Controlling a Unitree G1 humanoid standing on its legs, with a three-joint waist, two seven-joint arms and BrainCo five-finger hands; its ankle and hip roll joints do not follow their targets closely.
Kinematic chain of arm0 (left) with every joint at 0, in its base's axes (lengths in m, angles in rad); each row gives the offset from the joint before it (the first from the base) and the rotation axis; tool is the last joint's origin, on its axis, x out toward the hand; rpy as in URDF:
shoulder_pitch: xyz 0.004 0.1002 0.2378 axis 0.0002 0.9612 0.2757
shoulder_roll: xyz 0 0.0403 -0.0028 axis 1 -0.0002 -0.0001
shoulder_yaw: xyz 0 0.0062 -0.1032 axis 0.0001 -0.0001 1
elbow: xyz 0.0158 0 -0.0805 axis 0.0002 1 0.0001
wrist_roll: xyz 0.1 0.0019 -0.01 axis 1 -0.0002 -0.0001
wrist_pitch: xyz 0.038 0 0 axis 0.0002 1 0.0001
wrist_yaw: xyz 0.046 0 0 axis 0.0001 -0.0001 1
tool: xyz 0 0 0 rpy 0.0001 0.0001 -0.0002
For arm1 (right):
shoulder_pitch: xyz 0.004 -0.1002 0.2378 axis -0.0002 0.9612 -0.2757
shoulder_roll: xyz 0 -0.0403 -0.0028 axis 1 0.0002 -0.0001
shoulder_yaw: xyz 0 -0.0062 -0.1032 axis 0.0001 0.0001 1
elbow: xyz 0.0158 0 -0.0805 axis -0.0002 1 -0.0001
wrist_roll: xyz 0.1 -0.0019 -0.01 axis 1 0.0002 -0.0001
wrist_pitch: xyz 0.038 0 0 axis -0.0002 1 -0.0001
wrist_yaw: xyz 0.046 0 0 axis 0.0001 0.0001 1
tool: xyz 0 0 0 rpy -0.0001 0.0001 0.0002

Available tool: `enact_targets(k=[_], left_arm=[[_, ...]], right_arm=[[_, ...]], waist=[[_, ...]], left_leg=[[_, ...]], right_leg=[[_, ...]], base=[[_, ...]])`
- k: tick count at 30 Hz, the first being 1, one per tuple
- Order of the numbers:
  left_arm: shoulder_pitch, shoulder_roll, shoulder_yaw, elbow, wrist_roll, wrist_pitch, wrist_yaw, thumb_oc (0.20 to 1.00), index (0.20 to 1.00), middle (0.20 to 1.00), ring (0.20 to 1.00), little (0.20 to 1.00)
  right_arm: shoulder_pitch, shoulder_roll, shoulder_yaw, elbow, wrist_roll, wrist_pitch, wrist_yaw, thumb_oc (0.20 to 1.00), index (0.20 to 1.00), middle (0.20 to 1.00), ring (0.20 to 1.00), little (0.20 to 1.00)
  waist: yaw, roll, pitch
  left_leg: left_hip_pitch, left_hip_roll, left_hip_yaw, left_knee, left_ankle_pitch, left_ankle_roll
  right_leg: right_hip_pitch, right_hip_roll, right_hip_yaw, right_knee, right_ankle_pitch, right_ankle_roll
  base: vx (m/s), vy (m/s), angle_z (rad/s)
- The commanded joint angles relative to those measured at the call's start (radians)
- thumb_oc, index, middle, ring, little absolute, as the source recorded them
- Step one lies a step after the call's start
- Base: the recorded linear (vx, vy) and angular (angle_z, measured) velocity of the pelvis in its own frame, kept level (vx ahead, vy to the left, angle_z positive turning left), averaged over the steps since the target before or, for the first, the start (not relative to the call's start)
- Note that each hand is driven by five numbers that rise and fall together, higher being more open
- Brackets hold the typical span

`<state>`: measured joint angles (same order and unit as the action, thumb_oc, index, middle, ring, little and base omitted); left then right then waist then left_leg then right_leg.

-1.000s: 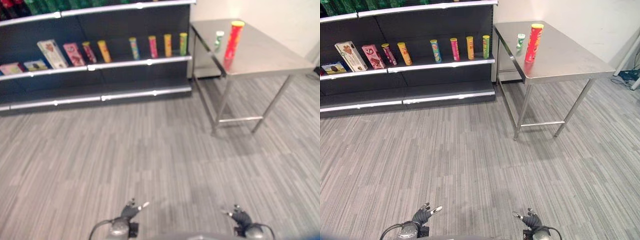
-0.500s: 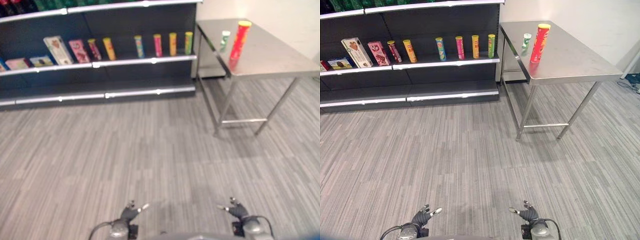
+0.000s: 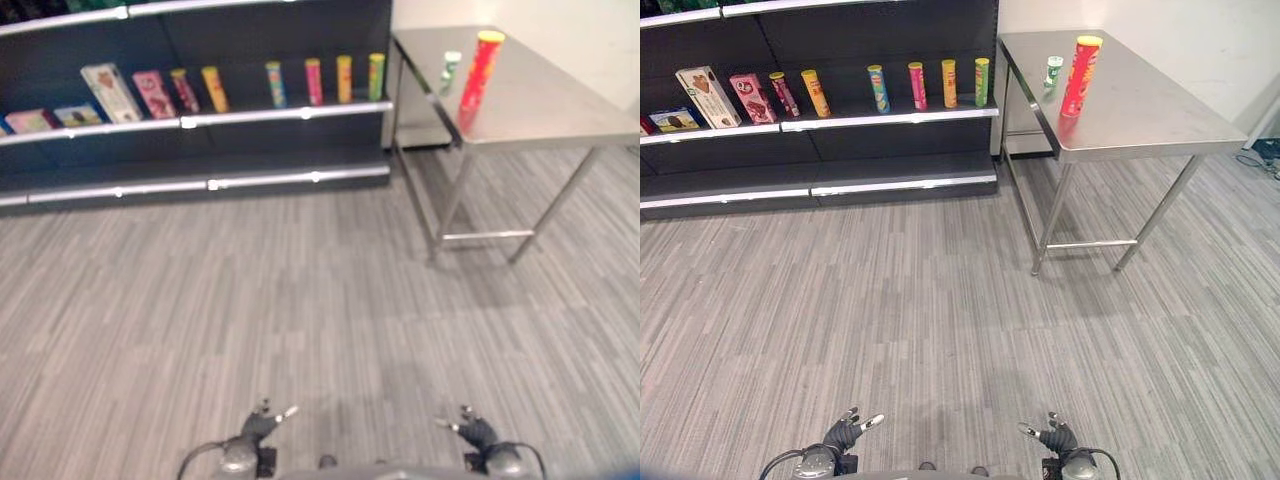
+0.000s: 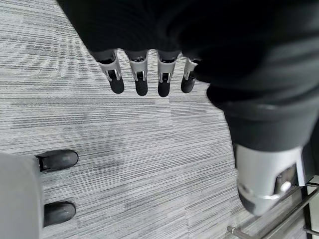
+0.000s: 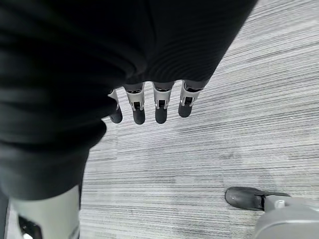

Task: Put the goods on the table back onto the shelves and tidy them up.

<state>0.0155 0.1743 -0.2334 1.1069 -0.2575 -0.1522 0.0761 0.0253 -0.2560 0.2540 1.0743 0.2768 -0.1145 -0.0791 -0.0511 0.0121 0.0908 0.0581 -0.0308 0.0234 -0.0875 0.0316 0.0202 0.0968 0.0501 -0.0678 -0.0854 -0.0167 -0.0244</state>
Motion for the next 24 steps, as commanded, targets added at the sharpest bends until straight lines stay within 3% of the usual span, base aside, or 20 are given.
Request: enact_targets(k=[1, 6, 12, 14, 18, 21, 24], left_arm=[[-0.062, 0.021, 0.016, 0.032, 0.004, -0.036, 0.012, 1.000, 1.000, 1.000, 1.000, 1.000], [-0.073, 0.027, 0.019, 0.032, -0.005, -0.038, 0.012, 1.000, 1.000, 1.000, 1.000, 1.000], [-0.089, 0.039, 0.022, 0.016, -0.020, -0.039, 0.011, 1.000, 1.000, 1.000, 1.000, 1.000], [-0.097, 0.045, 0.028, 0.017, -0.018, -0.038, 0.011, 1.000, 1.000, 1.000, 1.000, 1.000], [-0.096, 0.051, 0.035, 0.009, -0.022, -0.035, 0.009, 1.000, 1.000, 1.000, 1.000, 1.000], [-0.095, 0.056, 0.040, 0.009, -0.027, -0.035, 0.008, 1.000, 1.000, 1.000, 1.000, 1.000], [-0.091, 0.053, 0.038, 0.010, -0.036, -0.033, 0.008, 1.000, 1.000, 1.000, 1.000, 1.000]], right_arm=[[-0.032, 0.027, -0.009, 0.027, 0.027, -0.026, 0.002, 1.000, 1.000, 1.000, 1.000, 1.000], [-0.046, 0.030, -0.007, 0.037, 0.023, -0.021, 0.002, 1.000, 1.000, 1.000, 1.000, 1.000], [-0.072, 0.022, -0.022, 0.024, 0.033, -0.017, 0.001, 1.000, 1.000, 1.000, 1.000, 1.000], [-0.081, 0.017, -0.031, 0.023, 0.038, -0.016, 0.003, 1.000, 1.000, 1.000, 1.000, 1.000], [-0.074, 0.007, -0.044, -0.014, 0.047, -0.017, 0.003, 1.000, 1.000, 1.000, 1.000, 1.000], [-0.072, 0.003, -0.047, -0.020, 0.054, -0.019, 0.004, 1.000, 1.000, 1.000, 1.000, 1.000], [-0.056, -0.007, -0.054, -0.032, 0.058, -0.023, 0.005, 1.000, 1.000, 1.000, 1.000, 1.000]], waist=[[-0.005, -0.042, -0.024], [0.000, -0.047, -0.009], [0.005, -0.046, 0.020], [0.003, -0.043, 0.037], [-0.012, -0.034, 0.053], [-0.021, -0.028, 0.055], [-0.055, -0.037, 0.058]], left_leg=[[0.027, 0.021, -0.021, 0.000, -0.082, -0.056], [0.006, 0.008, -0.012, 0.000, -0.083, -0.042], [-0.033, -0.014, -0.005, 0.040, -0.104, -0.007], [-0.022, -0.030, -0.005, 0.060, -0.124, 0.011], [0.014, -0.031, -0.028, 0.065, -0.148, 0.018], [0.042, -0.023, -0.040, 0.057, -0.165, 0.012], [0.137, -0.020, -0.075, 0.037, -0.206, -0.009]], right_leg=[[-0.027, -0.074, 0.090, 0.010, -0.007, 0.141], [-0.065, -0.085, 0.113, 0.041, -0.006, 0.153], [-0.155, -0.106, 0.147, 0.191, -0.028, 0.178], [-0.206, -0.134, 0.144, 0.318, 0.007, 0.194], [-0.274, -0.148, 0.150, 0.452, 0.061, 0.173], [-0.315, -0.131, 0.139, 0.433, 0.048, 0.159], [-0.353, -0.101, 0.094, 0.213, 0.069, 0.186]], base=[[0.05, 0.073, -0.08], [0.03, 0.082, -0.11], [0.03, 0.112, -0.21], [0.13, 0.150, -0.10], [0.16, 0.059, 0.06], [0.26, -0.025, 0.18], [0.41, -0.119, 0.10]])
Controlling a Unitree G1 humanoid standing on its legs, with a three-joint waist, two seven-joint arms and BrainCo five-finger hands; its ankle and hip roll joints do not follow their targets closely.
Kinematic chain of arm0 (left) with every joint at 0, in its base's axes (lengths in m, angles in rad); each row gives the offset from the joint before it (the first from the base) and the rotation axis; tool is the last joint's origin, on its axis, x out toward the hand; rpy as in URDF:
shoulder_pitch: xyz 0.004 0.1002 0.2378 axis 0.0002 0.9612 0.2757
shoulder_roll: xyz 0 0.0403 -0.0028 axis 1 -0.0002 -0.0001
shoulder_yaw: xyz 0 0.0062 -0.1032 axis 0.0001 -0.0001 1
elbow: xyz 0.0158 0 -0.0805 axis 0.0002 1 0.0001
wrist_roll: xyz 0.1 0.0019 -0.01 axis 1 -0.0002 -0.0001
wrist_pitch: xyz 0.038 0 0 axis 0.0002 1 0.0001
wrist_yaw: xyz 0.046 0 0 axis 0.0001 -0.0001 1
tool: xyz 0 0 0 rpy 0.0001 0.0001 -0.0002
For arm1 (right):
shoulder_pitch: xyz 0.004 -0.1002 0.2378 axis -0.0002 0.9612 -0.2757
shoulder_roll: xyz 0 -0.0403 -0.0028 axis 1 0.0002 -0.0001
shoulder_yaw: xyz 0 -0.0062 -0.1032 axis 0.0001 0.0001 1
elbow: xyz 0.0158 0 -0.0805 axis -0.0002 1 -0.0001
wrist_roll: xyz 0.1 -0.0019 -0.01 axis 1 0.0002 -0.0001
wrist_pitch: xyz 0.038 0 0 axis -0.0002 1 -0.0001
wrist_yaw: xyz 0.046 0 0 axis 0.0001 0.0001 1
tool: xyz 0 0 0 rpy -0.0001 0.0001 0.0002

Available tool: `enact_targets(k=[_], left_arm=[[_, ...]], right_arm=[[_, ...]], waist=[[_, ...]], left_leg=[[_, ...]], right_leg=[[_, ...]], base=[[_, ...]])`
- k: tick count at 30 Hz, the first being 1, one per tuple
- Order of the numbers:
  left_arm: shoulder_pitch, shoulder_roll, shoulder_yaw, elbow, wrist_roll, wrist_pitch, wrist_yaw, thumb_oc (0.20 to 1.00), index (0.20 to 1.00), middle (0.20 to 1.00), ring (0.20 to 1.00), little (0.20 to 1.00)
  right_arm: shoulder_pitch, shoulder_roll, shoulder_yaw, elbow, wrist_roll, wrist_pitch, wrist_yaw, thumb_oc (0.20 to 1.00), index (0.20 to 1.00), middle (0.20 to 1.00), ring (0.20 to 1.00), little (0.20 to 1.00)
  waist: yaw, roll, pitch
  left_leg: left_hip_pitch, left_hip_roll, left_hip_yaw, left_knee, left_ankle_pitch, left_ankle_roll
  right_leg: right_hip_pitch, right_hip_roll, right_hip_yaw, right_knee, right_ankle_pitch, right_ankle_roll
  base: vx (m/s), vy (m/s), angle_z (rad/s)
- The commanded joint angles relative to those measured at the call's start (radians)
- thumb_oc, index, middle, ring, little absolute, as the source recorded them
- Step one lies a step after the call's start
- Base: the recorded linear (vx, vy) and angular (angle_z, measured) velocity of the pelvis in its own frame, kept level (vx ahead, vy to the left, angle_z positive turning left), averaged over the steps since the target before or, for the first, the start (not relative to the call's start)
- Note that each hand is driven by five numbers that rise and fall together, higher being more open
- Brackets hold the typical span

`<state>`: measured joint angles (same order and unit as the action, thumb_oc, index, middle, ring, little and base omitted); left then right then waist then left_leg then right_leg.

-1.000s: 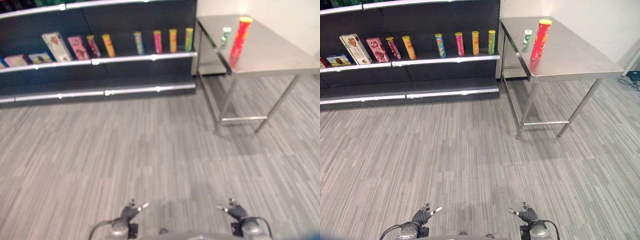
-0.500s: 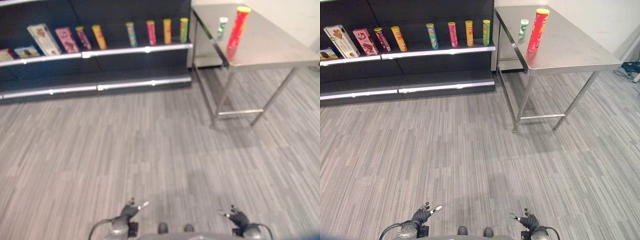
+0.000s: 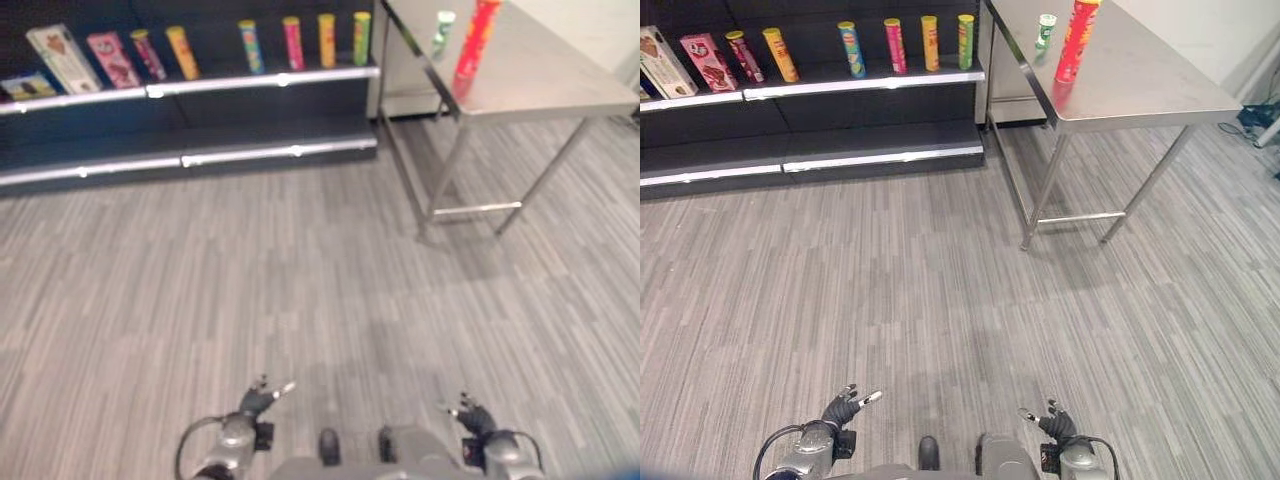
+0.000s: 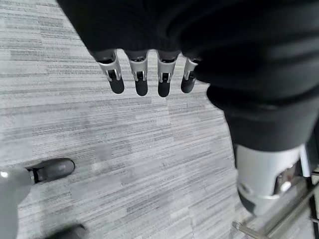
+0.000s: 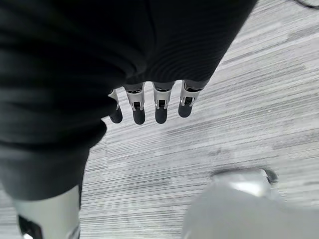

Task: Put the goods on the table back onto the shelves and tidy them up.

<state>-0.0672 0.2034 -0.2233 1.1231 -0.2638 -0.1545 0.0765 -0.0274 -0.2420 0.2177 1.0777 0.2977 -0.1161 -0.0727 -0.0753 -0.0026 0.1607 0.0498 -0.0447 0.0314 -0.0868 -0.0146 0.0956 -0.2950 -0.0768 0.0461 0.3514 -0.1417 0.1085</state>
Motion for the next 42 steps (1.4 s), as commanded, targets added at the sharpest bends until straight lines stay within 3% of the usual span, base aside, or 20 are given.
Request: enact_targets(k=[1, 6, 9, 10, 11, 12, 13, 15, 18, 20, 21, 23, 24, 31, 32, 33, 35, 37, 40, 42], left_arm=[[-0.006, 0.020, 0.030, -0.006, -0.035, -0.032, 0.008, 1.000, 1.000, 1.000, 1.000, 1.000], [0.004, -0.003, 0.022, 0.007, -0.030, -0.038, 0.002, 1.000, 1.000, 1.000, 1.000, 1.000], [0.011, -0.024, 0.015, 0.011, -0.051, -0.037, -0.006, 1.000, 1.000, 1.000, 1.000, 1.000], [0.011, -0.023, 0.015, 0.011, -0.051, -0.037, -0.006, 1.000, 1.000, 1.000, 1.000, 1.000], [0.015, -0.029, 0.017, -0.004, -0.076, -0.039, -0.010, 1.000, 1.000, 1.000, 1.000, 1.000], [0.016, -0.027, 0.017, -0.011, -0.069, -0.035, -0.011, 1.000, 1.000, 1.000, 1.000, 1.000], [0.020, -0.023, 0.026, -0.021, -0.077, -0.030, -0.008, 1.000, 1.000, 1.000, 1.000, 1.000], [0.025, -0.033, 0.022, -0.032, -0.092, -0.028, -0.007, 1.000, 1.000, 1.000, 1.000, 1.000], [0.032, -0.038, 0.020, -0.034, -0.100, -0.034, -0.006, 1.000, 1.000, 1.000, 1.000, 1.000], [0.046, -0.041, 0.006, -0.047, -0.101, -0.035, -0.004, 1.000, 1.000, 1.000, 1.000, 1.000], [0.048, -0.040, 0.005, -0.052, -0.101, -0.034, -0.005, 1.000, 1.000, 1.000, 1.000, 1.000], [0.052, -0.037, 0.009, -0.056, -0.104, -0.037, -0.003, 1.000, 1.000, 1.000, 1.000, 1.000], [0.049, -0.039, 0.013, -0.041, -0.103, -0.038, 0.004, 1.000, 1.000, 1.000, 1.000, 1.000], [0.074, -0.032, 0.045, -0.010, -0.093, -0.047, 0.004, 1.000, 1.000, 1.000, 1.000, 1.000], [0.074, -0.020, 0.046, -0.003, -0.070, -0.045, 0.008, 1.000, 1.000, 1.000, 1.000, 1.000], [0.070, 0.003, 0.047, -0.012, -0.054, -0.042, 0.005, 1.000, 1.000, 1.000, 1.000, 1.000], [0.058, 0.026, 0.052, -0.025, -0.054, -0.044, 0.004, 1.000, 1.000, 1.000, 1.000, 1.000], [0.052, 0.038, 0.052, -0.028, -0.047, -0.044, 0.008, 1.000, 1.000, 1.000, 1.000, 1.000], [0.035, 0.057, 0.056, -0.040, -0.056, -0.045, 0.000, 1.000, 1.000, 1.000, 1.000, 1.000], [0.031, 0.061, 0.051, -0.042, -0.052, -0.044, -0.002, 1.000, 1.000, 1.000, 1.000, 1.000]], right_arm=[[0.002, -0.023, -0.017, -0.033, 0.036, -0.021, -0.001, 1.000, 1.000, 1.000, 1.000, 1.000], [0.042, -0.025, -0.029, -0.031, 0.031, -0.022, 0.002, 1.000, 1.000, 1.000, 1.000, 1.000], [0.059, -0.036, -0.043, -0.019, 0.035, -0.025, 0.005, 1.000, 1.000, 1.000, 1.000, 1.000], [0.059, -0.036, -0.043, -0.019, 0.035, -0.025, 0.005, 1.000, 1.000, 1.000, 1.000, 1.000], [0.054, -0.046, -0.046, -0.028, 0.063, -0.036, 0.007, 1.000, 1.000, 1.000, 1.000, 1.000], [0.050, -0.050, -0.043, -0.033, 0.063, -0.035, 0.005, 1.000, 1.000, 1.000, 1.000, 1.000], [0.038, -0.059, -0.031, -0.025, 0.057, -0.030, 0.000, 1.000, 1.000, 1.000, 1.000, 1.000], [0.019, -0.062, -0.019, -0.018, 0.056, -0.024, -0.009, 1.000, 1.000, 1.000, 1.000, 1.000], [0.013, -0.058, -0.013, -0.024, 0.062, -0.024, -0.006, 1.000, 1.000, 1.000, 1.000, 1.000], [0.011, -0.055, -0.008, -0.046, 0.062, -0.027, -0.010, 1.000, 1.000, 1.000, 1.000, 1.000], [0.007, -0.054, -0.003, -0.053, 0.059, -0.028, -0.012, 1.000, 1.000, 1.000, 1.000, 1.000], [0.004, -0.051, 0.002, -0.059, 0.052, -0.033, -0.015, 1.000, 1.000, 1.000, 1.000, 1.000], [0.001, -0.048, 0.000, -0.054, 0.045, -0.035, -0.019, 1.000, 1.000, 1.000, 1.000, 1.000], [0.002, -0.033, 0.002, -0.063, 0.011, -0.025, 0.000, 1.000, 1.000, 1.000, 1.000, 1.000], [0.011, -0.029, -0.012, -0.062, 0.008, -0.021, 0.005, 1.000, 1.000, 1.000, 1.000, 1.000], [0.024, -0.032, -0.024, -0.066, 0.006, -0.014, 0.011, 1.000, 1.000, 1.000, 1.000, 1.000], [0.018, -0.032, -0.031, -0.064, 0.009, -0.016, 0.008, 1.000, 1.000, 1.000, 1.000, 1.000], [0.016, -0.031, -0.037, -0.066, 0.008, -0.016, 0.004, 1.000, 1.000, 1.000, 1.000, 1.000], [0.030, -0.040, -0.052, -0.047, 0.021, -0.018, 0.002, 1.000, 1.000, 1.000, 1.000, 1.000], [0.035, -0.044, -0.049, -0.043, 0.016, -0.019, 0.003, 1.000, 1.000, 1.000, 1.000, 1.000]], waist=[[-0.041, -0.021, -0.008], [-0.088, -0.005, -0.030], [-0.094, 0.016, -0.051], [-0.095, 0.014, -0.053], [-0.089, 0.007, -0.048], [-0.077, -0.005, -0.042], [-0.052, -0.030, -0.035], [-0.010, -0.041, -0.015], [0.014, -0.049, -0.012], [0.041, -0.038, -0.006], [0.055, -0.020, -0.014], [0.075, -0.015, -0.010], [0.090, -0.009, -0.012], [0.119, 0.005, -0.046], [0.119, -0.015, -0.070], [0.097, -0.020, -0.071], [0.086, -0.012, -0.053], [0.082, -0.009, -0.045], [0.039, 0.004, -0.030], [0.027, -0.002, -0.023]], left_leg=[[0.174, 0.000, -0.096, 0.034, -0.167, -0.090], [0.285, 0.028, -0.155, 0.016, -0.170, -0.129], [0.241, 0.070, -0.150, 0.201, -0.024, -0.190], [0.238, 0.067, -0.152, 0.201, -0.022, -0.190], [0.130, 0.069, -0.113, 0.449, 0.101, -0.225], [0.062, 0.070, -0.079, 0.578, 0.135, -0.233], [-0.020, 0.092, -0.012, 0.745, 0.142, -0.211], [-0.131, 0.090, 0.035, 0.799, 0.063, -0.174], [-0.209, 0.084, 0.050, 0.688, 0.042, -0.164], [-0.237, 0.118, 0.063, 0.341, 0.057, -0.167], [-0.253, 0.127, 0.043, 0.207, 0.108, -0.178], [-0.257, 0.112, 0.015, 0.060, 0.141, -0.188], [-0.323, 0.107, -0.043, 0.000, 0.148, -0.222], [-0.307, 0.122, -0.041, 0.000, 0.243, -0.241], [-0.271, 0.098, -0.020, 0.004, 0.235, -0.221], [-0.211, 0.068, -0.002, 0.000, 0.199, -0.189], [-0.162, 0.061, 0.019, 0.000, 0.155, -0.153], [-0.137, 0.059, 0.031, 0.000, 0.131, -0.138], [-0.055, 0.049, 0.020, 0.000, 0.055, -0.122], [-0.033, 0.045, 0.019, 0.000, 0.039, -0.121]], right_leg=[[0.033, 0.040, -0.035, -0.290, 0.215, 0.059], [-0.019, 0.085, -0.085, -0.407, 0.280, 0.080], [0.048, 0.093, -0.084, -0.373, 0.289, 0.029], [0.046, 0.090, -0.084, -0.373, 0.290, 0.029], [0.120, 0.088, -0.084, -0.389, 0.267, -0.004], [0.164, 0.086, -0.084, -0.401, 0.244, -0.023], [0.239, 0.082, -0.071, -0.420, 0.204, -0.048], [0.312, 0.078, -0.040, -0.425, 0.171, -0.057], [0.363, 0.072, -0.021, -0.429, 0.137, -0.056], [0.430, 0.067, -0.024, -0.432, 0.081, -0.044], [0.447, 0.080, -0.021, -0.435, 0.066, -0.043], [0.492, 0.084, -0.012, -0.439, 0.035, -0.042], [0.529, 0.080, 0.012, -0.434, 0.013, -0.039], [0.618, -0.002, 0.091, -0.404, -0.013, 0.006], [0.580, -0.065, 0.105, -0.306, 0.083, 0.046], [0.490, -0.092, 0.139, -0.122, 0.248, 0.071], [0.388, -0.113, 0.123, 0.042, 0.331, 0.040], [0.354, -0.129, 0.084, 0.076, 0.319, 0.024], [0.245, -0.045, -0.029, -0.004, 0.132, 0.007], [0.219, -0.015, -0.061, -0.066, 0.116, 0.010]], base=[[0.40, -0.117, 0.28], [0.54, -0.204, 0.58], [0.43, -0.253, 0.52], [0.37, -0.242, 0.20], [0.36, -0.271, 0.01], [0.63, -0.469, 0.07], [0.53, -0.383, -0.10], [0.42, -0.208, -0.26], [0.39, -0.040, -0.30], [0.61, 0.055, -0.24], [0.35, 0.061, -0.15], [0.50, 0.078, -0.09], [0.70, 0.138, -0.18], [0.48, 0.209, -0.78], [0.64, 0.330, -0.39], [0.75, 0.418, -0.25], [0.39, 0.272, -0.28], [0.22, 0.149, -0.22], [0.35, 0.120, 0.13], [0.20, -0.002, 0.02]])
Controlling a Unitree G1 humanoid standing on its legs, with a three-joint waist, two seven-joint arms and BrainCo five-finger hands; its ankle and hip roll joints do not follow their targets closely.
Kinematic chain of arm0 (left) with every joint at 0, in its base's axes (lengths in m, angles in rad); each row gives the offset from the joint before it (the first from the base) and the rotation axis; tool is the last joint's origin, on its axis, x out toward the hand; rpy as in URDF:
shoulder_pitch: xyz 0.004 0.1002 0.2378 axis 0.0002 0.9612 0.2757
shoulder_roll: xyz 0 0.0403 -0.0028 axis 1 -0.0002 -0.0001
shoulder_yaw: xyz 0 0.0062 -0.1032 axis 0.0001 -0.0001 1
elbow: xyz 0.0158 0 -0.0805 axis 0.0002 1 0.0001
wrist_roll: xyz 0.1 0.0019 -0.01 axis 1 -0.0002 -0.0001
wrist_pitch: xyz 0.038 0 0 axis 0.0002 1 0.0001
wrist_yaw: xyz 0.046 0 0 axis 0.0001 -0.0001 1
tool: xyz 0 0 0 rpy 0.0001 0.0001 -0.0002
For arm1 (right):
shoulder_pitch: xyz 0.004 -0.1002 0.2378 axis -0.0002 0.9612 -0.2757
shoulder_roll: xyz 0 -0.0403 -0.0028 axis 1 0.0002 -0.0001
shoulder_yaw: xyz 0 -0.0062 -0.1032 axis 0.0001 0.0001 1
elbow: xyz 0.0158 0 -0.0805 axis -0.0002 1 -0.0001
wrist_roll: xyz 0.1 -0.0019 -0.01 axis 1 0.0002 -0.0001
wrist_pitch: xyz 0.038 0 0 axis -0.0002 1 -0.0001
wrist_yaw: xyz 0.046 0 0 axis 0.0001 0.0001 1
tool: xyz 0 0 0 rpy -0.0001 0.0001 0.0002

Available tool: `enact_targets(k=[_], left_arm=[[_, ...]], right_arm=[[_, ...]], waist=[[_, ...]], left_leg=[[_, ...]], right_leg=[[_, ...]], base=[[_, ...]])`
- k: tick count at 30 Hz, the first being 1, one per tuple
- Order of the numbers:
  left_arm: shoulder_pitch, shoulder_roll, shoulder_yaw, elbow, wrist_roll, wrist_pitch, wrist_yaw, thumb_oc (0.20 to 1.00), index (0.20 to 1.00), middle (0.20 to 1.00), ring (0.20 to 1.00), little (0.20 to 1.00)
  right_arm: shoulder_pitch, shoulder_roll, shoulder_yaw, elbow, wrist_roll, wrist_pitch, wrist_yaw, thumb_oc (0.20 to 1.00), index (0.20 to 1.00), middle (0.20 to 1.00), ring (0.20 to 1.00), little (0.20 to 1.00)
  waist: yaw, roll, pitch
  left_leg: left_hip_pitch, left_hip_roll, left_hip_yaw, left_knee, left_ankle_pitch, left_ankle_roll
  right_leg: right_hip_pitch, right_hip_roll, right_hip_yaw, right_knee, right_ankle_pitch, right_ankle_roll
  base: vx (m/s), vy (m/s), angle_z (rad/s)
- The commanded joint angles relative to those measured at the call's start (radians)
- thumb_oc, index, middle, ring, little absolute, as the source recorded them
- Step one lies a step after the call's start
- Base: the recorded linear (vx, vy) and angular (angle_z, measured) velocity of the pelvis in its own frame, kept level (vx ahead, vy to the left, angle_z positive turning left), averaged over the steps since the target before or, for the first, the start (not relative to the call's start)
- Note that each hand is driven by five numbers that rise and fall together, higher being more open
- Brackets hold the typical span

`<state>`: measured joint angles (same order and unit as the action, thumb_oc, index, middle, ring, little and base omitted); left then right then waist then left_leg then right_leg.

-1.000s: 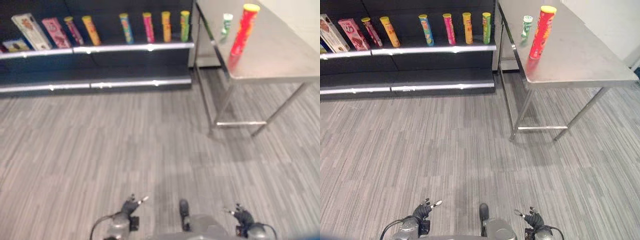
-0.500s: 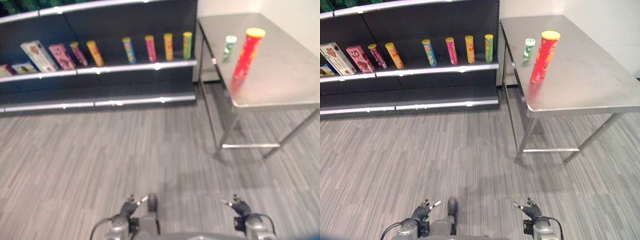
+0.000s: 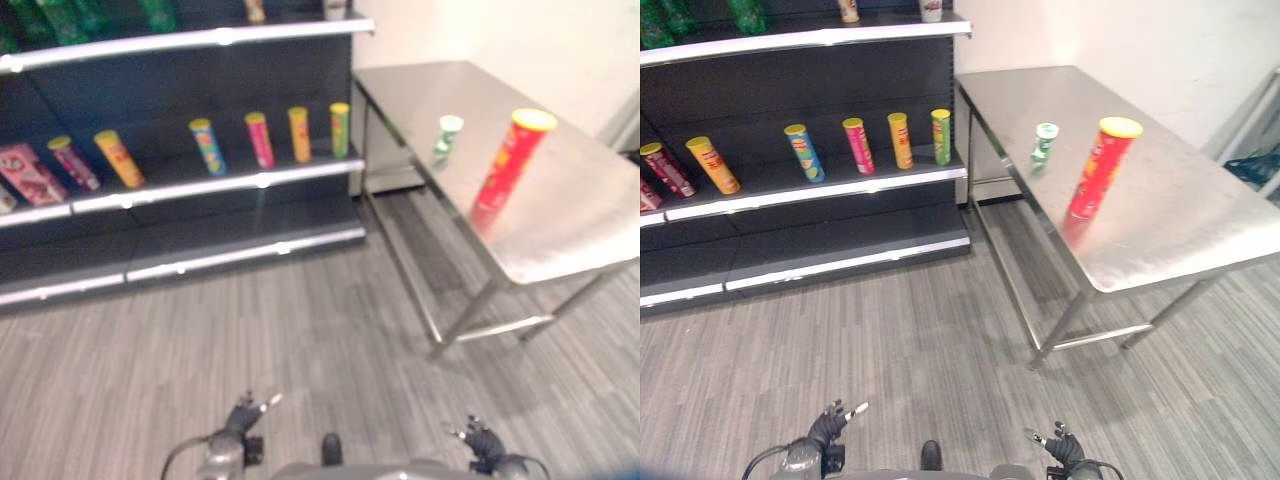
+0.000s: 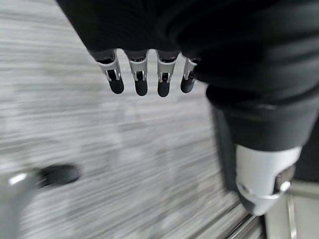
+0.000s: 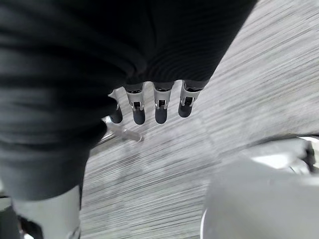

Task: Put the goods on the table back onto the shelves and tidy them up.

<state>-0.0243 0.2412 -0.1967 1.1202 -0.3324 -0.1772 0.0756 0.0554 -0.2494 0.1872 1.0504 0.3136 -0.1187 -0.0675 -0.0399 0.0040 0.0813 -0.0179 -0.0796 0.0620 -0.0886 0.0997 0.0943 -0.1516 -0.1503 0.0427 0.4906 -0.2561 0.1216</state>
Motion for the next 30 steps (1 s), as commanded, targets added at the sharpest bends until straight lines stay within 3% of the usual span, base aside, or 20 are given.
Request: enact_targets(k=[1, 2, 3, 5, 9, 11, 13, 15, 16, 18, 20, 22, 24, 29, 30], left_arm=[[-0.014, 0.025, 0.023, -0.039, 0.019, -0.020, -0.002, 1.000, 1.000, 1.000, 1.000, 1.000], [-0.025, 0.023, 0.015, -0.035, 0.026, -0.019, -0.006, 1.000, 1.000, 1.000, 1.000, 1.000], [-0.031, 0.020, 0.011, -0.029, 0.034, -0.022, -0.008, 1.000, 1.000, 1.000, 1.000, 1.000], [-0.045, 0.017, -0.004, -0.028, 0.050, -0.020, -0.013, 1.000, 1.000, 1.000, 1.000, 1.000], [-0.040, 0.000, -0.020, -0.043, 0.061, -0.027, -0.022, 1.000, 1.000, 1.000, 1.000, 1.000], [-0.041, -0.008, -0.026, -0.049, 0.053, -0.028, -0.022, 1.000, 1.000, 1.000, 1.000, 1.000], [-0.042, -0.014, -0.030, -0.065, 0.038, -0.028, -0.021, 1.000, 1.000, 1.000, 1.000, 1.000], [-0.038, -0.020, -0.031, -0.079, 0.032, -0.025, -0.017, 1.000, 1.000, 1.000, 1.000, 1.000], [-0.035, -0.022, -0.031, -0.082, 0.028, -0.025, -0.016, 1.000, 1.000, 1.000, 1.000, 1.000], [-0.024, -0.028, -0.031, -0.086, 0.020, -0.023, -0.017, 1.000, 1.000, 1.000, 1.000, 1.000], [-0.018, -0.028, -0.030, -0.080, 0.024, -0.024, -0.014, 1.000, 1.000, 1.000, 1.000, 1.000], [-0.023, -0.021, -0.026, -0.074, 0.024, -0.031, 0.005, 1.000, 1.000, 1.000, 1.000, 1.000], [-0.030, -0.030, -0.024, -0.039, 0.017, -0.031, -0.003, 1.000, 1.000, 1.000, 1.000, 1.000], [-0.026, -0.004, 0.010, -0.040, 0.014, -0.037, 0.003, 1.000, 1.000, 1.000, 1.000, 1.000], [-0.016, 0.015, 0.035, -0.045, 0.015, -0.039, 0.002, 1.000, 1.000, 1.000, 1.000, 1.000]], right_arm=[[-0.042, -0.044, -0.020, -0.005, -0.008, -0.015, -0.006, 1.000, 1.000, 1.000, 1.000, 1.000], [-0.045, -0.051, -0.026, 0.036, 0.000, -0.016, -0.006, 1.000, 1.000, 1.000, 1.000, 1.000], [-0.047, -0.058, -0.028, 0.055, -0.001, -0.013, -0.005, 1.000, 1.000, 1.000, 1.000, 1.000], [-0.044, -0.073, -0.032, 0.074, -0.009, -0.010, -0.002, 1.000, 1.000, 1.000, 1.000, 1.000], [-0.014, -0.091, -0.055, 0.077, 0.011, -0.013, 0.005, 1.000, 1.000, 1.000, 1.000, 1.000], [-0.011, -0.090, -0.060, 0.076, 0.023, -0.016, 0.006, 1.000, 1.000, 1.000, 1.000, 1.000], [-0.012, -0.084, -0.059, 0.070, 0.039, -0.016, 0.004, 1.000, 1.000, 1.000, 1.000, 1.000], [-0.013, -0.074, -0.048, 0.080, 0.036, -0.011, 0.000, 1.000, 1.000, 1.000, 1.000, 1.000], [-0.012, -0.070, -0.043, 0.088, 0.031, -0.007, -0.002, 1.000, 1.000, 1.000, 1.000, 1.000], [0.001, -0.056, -0.039, 0.111, 0.024, 0.003, -0.002, 1.000, 1.000, 1.000, 1.000, 1.000], [0.011, -0.052, -0.048, 0.116, 0.025, 0.004, -0.001, 1.000, 1.000, 1.000, 1.000, 1.000], [0.010, -0.058, -0.058, 0.122, 0.032, 0.003, -0.013, 1.000, 1.000, 1.000, 1.000, 1.000], [0.026, -0.064, -0.120, 0.122, 0.070, -0.007, -0.029, 1.000, 1.000, 1.000, 1.000, 1.000], [0.049, -0.095, -0.237, 0.057, 0.151, -0.028, -0.060, 1.000, 1.000, 1.000, 1.000, 1.000], [0.058, -0.142, -0.329, 0.000, 0.198, -0.046, -0.087, 1.000, 1.000, 1.000, 1.000, 1.000]], waist=[[-0.020, -0.019, 0.054], [-0.050, -0.033, 0.061], [-0.062, -0.040, 0.065], [-0.075, -0.046, 0.069], [-0.080, -0.048, 0.042], [-0.086, -0.048, 0.039], [-0.083, -0.060, 0.053], [-0.065, -0.076, 0.069], [-0.060, -0.076, 0.070], [-0.043, -0.076, 0.071], [-0.036, -0.071, 0.067], [-0.016, -0.056, 0.068], [-0.047, -0.023, 0.047], [-0.084, -0.017, 0.026], [-0.093, -0.021, 0.023]], left_leg=[[0.053, 0.068, -0.008, 0.001, -0.097, -0.119], [0.099, 0.049, -0.013, 0.001, -0.133, -0.116], [0.117, 0.040, -0.019, 0.001, -0.143, -0.115], [0.142, 0.031, -0.027, 0.001, -0.159, -0.114], [0.193, 0.034, -0.028, 0.009, -0.210, -0.131], [0.155, 0.047, 0.000, 0.157, -0.207, -0.168], [0.062, 0.058, 0.017, 0.389, -0.150, -0.207], [-0.036, 0.060, 0.013, 0.579, -0.105, -0.209], [-0.060, 0.068, 0.022, 0.594, -0.110, -0.200], [-0.083, 0.086, 0.036, 0.504, -0.143, -0.175], [-0.065, 0.101, 0.018, 0.337, -0.168, -0.164], [-0.072, 0.107, -0.066, 0.175, -0.108, -0.174], [0.008, 0.121, -0.089, 0.034, -0.099, -0.177], [0.045, 0.119, -0.018, 0.001, -0.102, -0.170], [0.053, 0.113, 0.007, 0.001, -0.113, -0.164]], right_leg=[[0.044, 0.085, -0.082, -0.285, 0.242, 0.007], [0.005, 0.129, -0.110, -0.423, 0.277, 0.023], [-0.006, 0.143, -0.114, -0.468, 0.298, 0.027], [-0.024, 0.151, -0.139, -0.504, 0.328, 0.036], [0.058, 0.147, -0.133, -0.559, 0.330, 0.010], [0.098, 0.139, -0.135, -0.558, 0.315, 0.000], [0.141, 0.132, -0.119, -0.560, 0.302, -0.020], [0.182, 0.134, -0.090, -0.569, 0.284, -0.044], [0.196, 0.134, -0.081, -0.574, 0.278, -0.045], [0.222, 0.125, -0.046, -0.578, 0.265, -0.035], [0.223, 0.121, -0.016, -0.578, 0.254, -0.022], [0.234, 0.131, 0.018, -0.578, 0.239, -0.022], [0.224, 0.147, 0.048, -0.578, 0.229, -0.015], [0.186, 0.129, 0.104, -0.578, 0.254, 0.006], [0.178, 0.120, 0.123, -0.578, 0.264, 0.018]], base=[[0.35, -0.001, 0.12], [0.46, 0.002, 0.06], [0.44, 0.002, 0.08], [0.28, -0.030, 0.06], [0.26, -0.055, 0.25], [0.20, -0.074, 0.16], [0.12, -0.077, 0.14], [0.15, -0.060, -0.03], [0.20, 0.016, -0.37], [0.21, 0.111, -0.58], [0.17, 0.163, -0.61], [0.14, 0.138, -0.87], [0.15, 0.134, -0.74], [0.07, 0.185, -0.70], [0.03, 0.105, -0.61]])
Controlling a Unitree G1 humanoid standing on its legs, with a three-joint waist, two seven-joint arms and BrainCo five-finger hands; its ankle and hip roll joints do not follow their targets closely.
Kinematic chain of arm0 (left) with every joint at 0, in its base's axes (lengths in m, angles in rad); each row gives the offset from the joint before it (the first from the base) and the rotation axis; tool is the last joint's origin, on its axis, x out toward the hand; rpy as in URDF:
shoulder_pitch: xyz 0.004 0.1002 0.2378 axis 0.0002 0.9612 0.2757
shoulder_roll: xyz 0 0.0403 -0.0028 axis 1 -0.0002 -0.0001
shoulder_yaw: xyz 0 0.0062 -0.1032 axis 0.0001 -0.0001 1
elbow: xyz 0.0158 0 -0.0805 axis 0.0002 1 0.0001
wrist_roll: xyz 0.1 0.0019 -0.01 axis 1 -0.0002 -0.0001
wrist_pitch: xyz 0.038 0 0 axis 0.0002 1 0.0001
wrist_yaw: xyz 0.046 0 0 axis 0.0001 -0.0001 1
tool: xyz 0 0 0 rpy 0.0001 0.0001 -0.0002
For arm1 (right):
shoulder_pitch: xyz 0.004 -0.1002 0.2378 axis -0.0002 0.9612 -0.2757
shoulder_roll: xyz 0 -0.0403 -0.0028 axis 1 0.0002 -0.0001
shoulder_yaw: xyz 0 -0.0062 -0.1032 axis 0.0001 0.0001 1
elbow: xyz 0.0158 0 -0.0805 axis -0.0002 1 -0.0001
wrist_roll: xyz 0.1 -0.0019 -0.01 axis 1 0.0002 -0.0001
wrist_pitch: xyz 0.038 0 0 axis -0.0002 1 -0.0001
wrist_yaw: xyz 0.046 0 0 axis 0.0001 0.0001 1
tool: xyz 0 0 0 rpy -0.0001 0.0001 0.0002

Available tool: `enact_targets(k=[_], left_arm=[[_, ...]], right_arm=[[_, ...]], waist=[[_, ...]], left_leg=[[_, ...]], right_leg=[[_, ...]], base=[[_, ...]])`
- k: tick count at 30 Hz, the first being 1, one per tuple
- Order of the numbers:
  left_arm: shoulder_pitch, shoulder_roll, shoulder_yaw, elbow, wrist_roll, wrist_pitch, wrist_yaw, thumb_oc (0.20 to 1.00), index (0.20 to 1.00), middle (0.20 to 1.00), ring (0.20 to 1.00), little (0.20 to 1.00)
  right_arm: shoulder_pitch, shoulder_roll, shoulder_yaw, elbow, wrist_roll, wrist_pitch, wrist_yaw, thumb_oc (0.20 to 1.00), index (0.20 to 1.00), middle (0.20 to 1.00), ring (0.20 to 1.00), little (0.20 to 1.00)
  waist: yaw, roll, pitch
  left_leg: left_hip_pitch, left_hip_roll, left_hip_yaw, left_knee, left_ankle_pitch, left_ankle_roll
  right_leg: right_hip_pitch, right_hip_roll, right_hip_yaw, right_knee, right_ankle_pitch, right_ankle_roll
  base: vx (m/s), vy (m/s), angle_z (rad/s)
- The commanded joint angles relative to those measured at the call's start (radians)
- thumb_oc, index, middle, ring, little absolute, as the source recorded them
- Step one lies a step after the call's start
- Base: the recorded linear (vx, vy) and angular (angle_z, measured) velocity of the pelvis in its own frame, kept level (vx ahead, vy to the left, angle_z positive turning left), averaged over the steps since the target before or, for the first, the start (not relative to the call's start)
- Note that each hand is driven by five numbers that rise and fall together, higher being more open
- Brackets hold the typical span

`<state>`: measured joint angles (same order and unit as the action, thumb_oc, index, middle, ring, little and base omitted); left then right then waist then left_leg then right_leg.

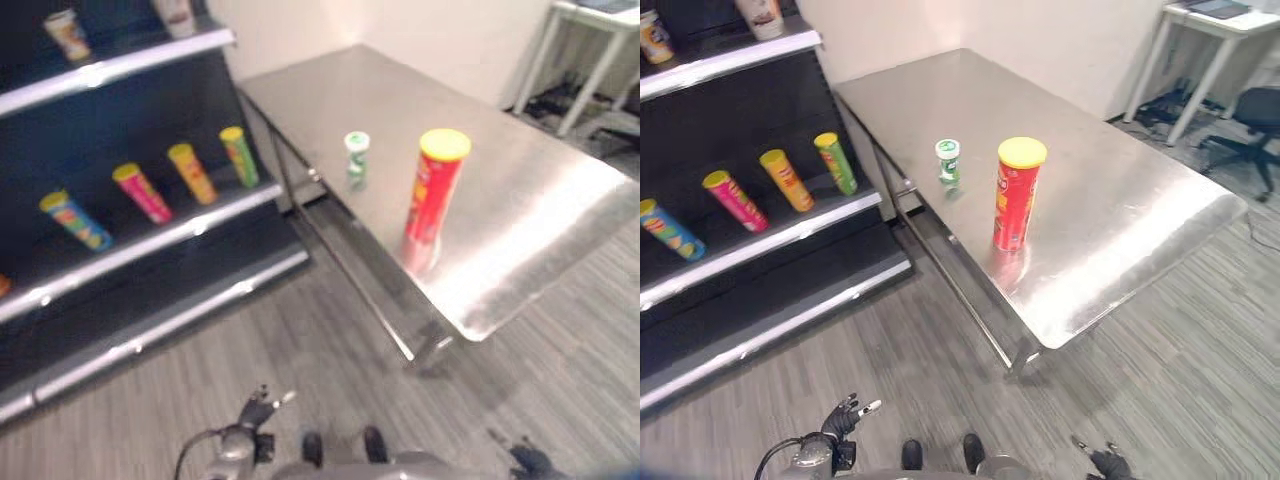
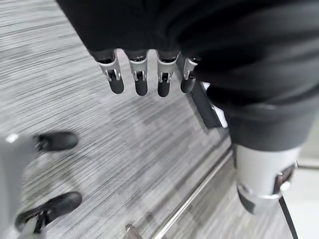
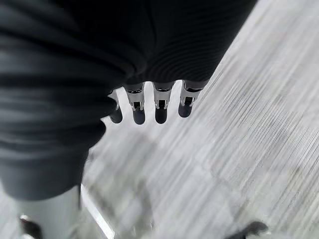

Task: Put the goods on the table back onto the shelves and tidy them up.

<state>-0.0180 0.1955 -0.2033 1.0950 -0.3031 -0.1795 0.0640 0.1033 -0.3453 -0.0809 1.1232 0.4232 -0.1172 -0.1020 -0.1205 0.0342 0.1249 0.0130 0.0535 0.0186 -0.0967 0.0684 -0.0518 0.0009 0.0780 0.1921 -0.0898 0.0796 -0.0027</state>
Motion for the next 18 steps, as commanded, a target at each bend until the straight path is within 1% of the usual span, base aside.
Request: enact_targets(k=[1, 2, 3, 4, 5, 6, 8, 10, 12, 14, 16, 18], left_arm=[[-0.022, 0.060, 0.040, -0.020, -0.014, -0.036, 0.014, 1.000, 1.000, 1.000, 1.000, 1.000], [-0.010, 0.071, 0.075, -0.031, -0.006, -0.032, 0.010, 1.000, 1.000, 1.000, 1.000, 1.000], [-0.003, 0.072, 0.087, -0.036, -0.003, -0.033, 0.010, 1.000, 1.000, 1.000, 1.000, 1.000], [-0.001, 0.070, 0.092, -0.032, 0.006, -0.033, 0.011, 1.000, 1.000, 1.000, 1.000, 1.000], [-0.001, 0.068, 0.092, -0.032, 0.006, -0.034, 0.011, 1.000, 1.000, 1.000, 1.000, 1.000], [0.004, 0.062, 0.106, -0.028, 0.017, -0.029, 0.011, 1.000, 1.000, 1.000, 1.000, 1.000], [0.005, 0.053, 0.102, -0.006, 0.030, -0.028, 0.006, 1.000, 1.000, 1.000, 1.000, 1.000], [0.005, 0.053, 0.089, 0.004, 0.041, -0.025, 0.000, 1.000, 1.000, 1.000, 1.000, 1.000], [0.014, 0.055, 0.076, -0.002, 0.050, -0.023, -0.009, 1.000, 1.000, 1.000, 1.000, 1.000], [0.023, 0.060, 0.062, -0.006, 0.050, -0.025, -0.015, 1.000, 1.000, 1.000, 1.000, 1.000], [0.036, 0.062, 0.043, -0.016, 0.044, -0.028, -0.024, 1.000, 1.000, 1.000, 1.000, 1.000], [0.042, 0.062, 0.026, -0.027, 0.039, -0.032, -0.029, 1.000, 1.000, 1.000, 1.000, 1.000]], right_arm=[[0.011, -0.046, -0.062, -0.075, 0.089, -0.047, -0.053, 1.000, 1.000, 1.000, 1.000, 1.000], [0.054, -0.111, -0.161, -0.243, 0.067, -0.058, -0.094, 1.000, 1.000, 1.000, 1.000, 1.000], [0.060, -0.160, -0.212, -0.311, 0.050, -0.069, -0.117, 1.000, 1.000, 1.000, 1.000, 1.000], [0.061, -0.212, -0.254, -0.361, 0.034, -0.080, -0.137, 1.000, 1.000, 1.000, 1.000, 1.000], [0.062, -0.212, -0.256, -0.363, 0.033, -0.079, -0.137, 1.000, 1.000, 1.000, 1.000, 1.000], [0.065, -0.300, -0.331, -0.546, -0.015, -0.098, -0.168, 1.000, 1.000, 1.000, 1.000, 1.000], [0.031, -0.386, -0.397, -0.638, -0.031, -0.138, -0.186, 1.000, 1.000, 1.000, 1.000, 1.000], [-0.029, -0.487, -0.394, -0.736, -0.045, -0.165, -0.173, 1.000, 1.000, 1.000, 1.000, 1.000], [-0.096, -0.576, -0.353, -0.842, -0.045, -0.186, -0.134, 1.000, 1.000, 1.000, 1.000, 1.000], [-0.189, -0.667, -0.282, -0.925, -0.018, -0.210, -0.076, 1.000, 1.000, 1.000, 1.000, 1.000], [-0.276, -0.733, -0.205, -0.954, 0.012, -0.215, -0.032, 1.000, 1.000, 1.000, 1.000, 1.000], [-0.366, -0.779, -0.107, -0.967, 0.042, -0.213, 0.017, 1.000, 1.000, 1.000, 1.000, 1.000]], waist=[[-0.011, -0.051, -0.020], [-0.022, -0.055, -0.023], [-0.025, -0.057, -0.026], [-0.027, -0.059, -0.027], [-0.026, -0.058, -0.027], [-0.032, -0.061, -0.024], [-0.026, -0.065, -0.030], [-0.017, -0.072, -0.034], [-0.005, -0.078, -0.039], [0.011, -0.085, -0.045], [0.030, -0.094, -0.053], [0.042, -0.098, -0.057]], left_leg=[[0.024, -0.020, 0.052, 0.009, -0.082, -0.018], [0.030, -0.026, 0.070, 0.009, -0.091, -0.010], [0.034, -0.029, 0.076, 0.009, -0.097, -0.007], [0.036, -0.032, 0.080, 0.009, -0.102, -0.004], [0.037, -0.032, 0.080, 0.009, -0.103, -0.004], [0.045, -0.038, 0.085, 0.009, -0.114, 0.003], [0.047, -0.041, 0.086, 0.009, -0.117, 0.005], [0.050, -0.043, 0.084, 0.009, -0.119, 0.005], [0.054, -0.044, 0.079, 0.009, -0.119, 0.005], [0.058, -0.041, 0.073, 0.009, -0.120, 0.002], [0.062, -0.038, 0.066, 0.009, -0.118, -0.003], [0.066, -0.036, 0.056, 0.009, -0.117, -0.008]], right_leg=[[0.026, -0.108, -0.025, 0.003, -0.072, 0.143], [0.023, -0.117, -0.017, 0.003, -0.071, 0.153], [0.024, -0.123, -0.014, 0.003, -0.070, 0.158], [0.023, -0.128, -0.012, 0.004, -0.068, 0.163], [0.024, -0.128, -0.012, 0.004, -0.068, 0.164], [0.028, -0.135, -0.009, 0.007, -0.071, 0.171], [0.025, -0.141, -0.011, 0.008, -0.068, 0.173], [0.027, -0.146, -0.016, 0.008, -0.066, 0.175], [0.031, -0.148, -0.021, 0.009, -0.066, 0.175], [0.040, -0.151, -0.031, 0.007, -0.070, 0.174], [0.049, -0.153, -0.042, 0.005, -0.072, 0.172], [0.059, -0.154, -0.057, 0.003, -0.076, 0.169]], base=[[0.07, 0.203, -0.80], [0.07, 0.151, -0.61], [0.08, 0.187, -0.46], [0.03, 0.089, -0.20], [0.02, 0.110, -0.06], [0.01, 0.088, -0.06], [0.02, 0.072, -0.04], [0.01, 0.016, -0.02], [0.01, 0.002, 0.02], [0.03, -0.016, 0.07], [0.04, -0.039, 0.09], [0.04, -0.042, 0.26]])
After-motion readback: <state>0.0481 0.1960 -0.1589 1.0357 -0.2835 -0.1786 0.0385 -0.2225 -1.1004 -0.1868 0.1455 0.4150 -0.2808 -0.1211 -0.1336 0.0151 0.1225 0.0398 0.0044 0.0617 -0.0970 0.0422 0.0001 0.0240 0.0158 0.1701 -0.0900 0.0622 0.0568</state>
